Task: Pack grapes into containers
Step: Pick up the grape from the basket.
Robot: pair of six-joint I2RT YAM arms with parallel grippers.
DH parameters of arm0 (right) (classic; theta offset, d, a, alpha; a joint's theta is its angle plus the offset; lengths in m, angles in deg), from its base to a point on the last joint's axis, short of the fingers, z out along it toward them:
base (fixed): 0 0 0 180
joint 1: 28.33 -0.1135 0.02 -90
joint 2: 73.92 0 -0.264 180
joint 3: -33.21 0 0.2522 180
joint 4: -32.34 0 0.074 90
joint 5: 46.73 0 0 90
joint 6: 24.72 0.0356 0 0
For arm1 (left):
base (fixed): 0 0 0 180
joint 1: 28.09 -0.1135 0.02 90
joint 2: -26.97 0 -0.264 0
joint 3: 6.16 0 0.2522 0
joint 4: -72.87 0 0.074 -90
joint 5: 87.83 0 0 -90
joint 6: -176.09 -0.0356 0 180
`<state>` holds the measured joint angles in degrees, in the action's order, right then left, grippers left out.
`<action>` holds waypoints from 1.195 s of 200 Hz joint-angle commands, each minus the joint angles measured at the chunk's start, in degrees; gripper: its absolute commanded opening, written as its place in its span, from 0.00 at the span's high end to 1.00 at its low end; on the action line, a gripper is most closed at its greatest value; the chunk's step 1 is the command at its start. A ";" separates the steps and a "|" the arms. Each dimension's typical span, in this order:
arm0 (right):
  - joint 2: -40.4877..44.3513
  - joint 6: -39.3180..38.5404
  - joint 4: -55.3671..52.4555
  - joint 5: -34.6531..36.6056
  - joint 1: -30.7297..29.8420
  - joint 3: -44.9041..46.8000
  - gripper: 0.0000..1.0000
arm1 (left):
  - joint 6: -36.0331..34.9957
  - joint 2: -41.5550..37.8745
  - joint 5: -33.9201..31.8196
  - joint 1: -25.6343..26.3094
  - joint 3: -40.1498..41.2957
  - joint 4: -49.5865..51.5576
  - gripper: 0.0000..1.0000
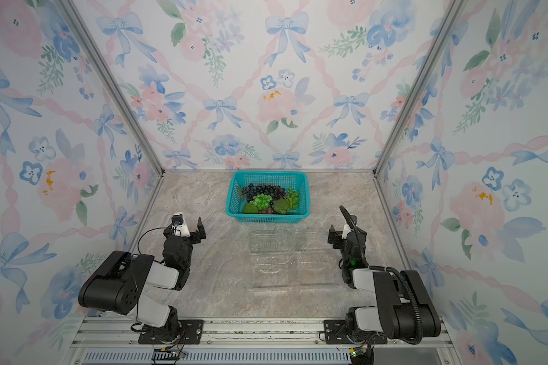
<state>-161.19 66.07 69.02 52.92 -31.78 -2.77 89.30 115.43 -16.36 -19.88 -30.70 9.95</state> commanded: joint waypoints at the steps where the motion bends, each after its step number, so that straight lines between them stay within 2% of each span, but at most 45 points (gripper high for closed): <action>1: -1.24 -0.53 1.39 -0.25 -0.16 -0.19 0.03 | 0.14 0.43 0.61 -0.27 0.24 -1.23 0.02; 163: -1.24 -0.45 1.12 -0.47 -0.07 -0.28 0.03 | 0.26 0.60 1.03 -0.39 0.04 -1.02 0.02; 182: -1.09 -0.28 1.28 -0.16 -0.03 -0.41 0.03 | 0.03 0.06 0.82 -0.43 -0.14 -1.00 0.21; 186: -0.41 -0.22 -0.57 0.42 -0.13 -0.98 0.03 | 0.07 -0.75 -0.27 -0.31 -0.69 0.31 0.26; 195: 2.34 -0.41 -7.31 0.73 -0.25 -3.46 0.02 | 0.44 -4.22 -2.37 0.03 -2.63 6.48 0.28; 204: 5.59 -0.83 -18.76 0.81 -0.72 -7.78 0.00 | 0.75 -8.56 -5.12 0.54 -6.01 15.85 0.30; 213: 8.26 -1.34 -27.25 1.42 -1.39 -12.50 0.04 | 2.51 -11.84 -8.67 1.41 -9.33 22.67 0.33; 239: 14.29 -5.29 -35.99 4.05 -7.79 -20.23 0.03 | 4.60 -17.44 -12.28 5.21 -15.70 33.25 0.34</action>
<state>-151.31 64.81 46.53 54.58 -34.31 -15.68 91.37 102.56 -22.72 -17.76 -40.91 29.81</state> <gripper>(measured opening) 0.966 0.656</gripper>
